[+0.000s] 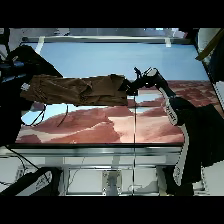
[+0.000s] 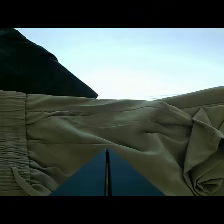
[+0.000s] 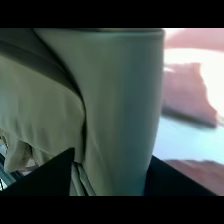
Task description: Fold the clothes and pants, and hang the long-sleeved shirts on hangers.
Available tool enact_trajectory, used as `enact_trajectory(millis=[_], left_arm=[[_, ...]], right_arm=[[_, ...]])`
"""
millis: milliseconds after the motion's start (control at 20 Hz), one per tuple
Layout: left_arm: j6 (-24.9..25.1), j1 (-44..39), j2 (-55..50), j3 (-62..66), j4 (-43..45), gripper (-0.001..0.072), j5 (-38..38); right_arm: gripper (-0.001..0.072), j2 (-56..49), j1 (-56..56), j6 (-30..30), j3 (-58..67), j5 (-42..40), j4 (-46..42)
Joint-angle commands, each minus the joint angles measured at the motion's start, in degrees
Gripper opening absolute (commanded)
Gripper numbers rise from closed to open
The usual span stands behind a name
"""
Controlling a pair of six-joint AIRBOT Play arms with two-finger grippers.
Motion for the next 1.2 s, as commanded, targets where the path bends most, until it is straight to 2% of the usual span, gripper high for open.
enact_trajectory(millis=[0,50,100,200,400,550,650,800,900,1150], left_arm=[[0.0,0.0,0.0,0.0,0.0,0.0025,0.0],[0.0,0.0,0.0,0.0,0.0,0.0025,0.0],[0.0,0.0,0.0,0.0,0.0,0.0025,0.0],[0.0,0.1,0.2,0.0,0.0,0.0025,0.0],[0.0,0.0,3.0,0.0,0.0,0.0025,-0.6],[0.0,-0.8,8.3,0.0,-0.4,0.0025,-5.5],[0.0,-2.3,12.2,0.0,-2.5,0.0025,-8.7],[0.0,-6.6,15.3,0.0,-8.6,0.0025,-10.5],[0.0,-11.3,14.6,0.0,-8.7,0.0024,-10.5],[-3.1,-25.2,4.2,0.0,-9.7,0.0025,-10.2]], right_arm=[[0.0293,-0.5,2.8,0.2,0.0,-3.0,1.6],[0.0093,-0.5,3.1,0.2,0.3,-2.9,1.9],[0.0013,-0.4,3.1,0.1,1.1,-1.9,2.2],[0.0014,-0.2,2.5,-0.1,3.9,3.6,0.9],[0.0013,4.7,-0.9,-0.1,6.3,20.0,-7.9],[0.0014,9.8,-4.1,-0.2,6.2,31.3,-18.4],[0.0013,12.2,-6.6,-1.2,6.1,35.6,-21.9],[0.0013,15.8,-10.2,-3.3,1.8,36.3,-22.6],[0.0014,16.9,-12.2,-4.0,-1.2,36.3,-23.6],[0.0013,17.9,-15.6,-6.3,-8.8,34.0,-24.8]])
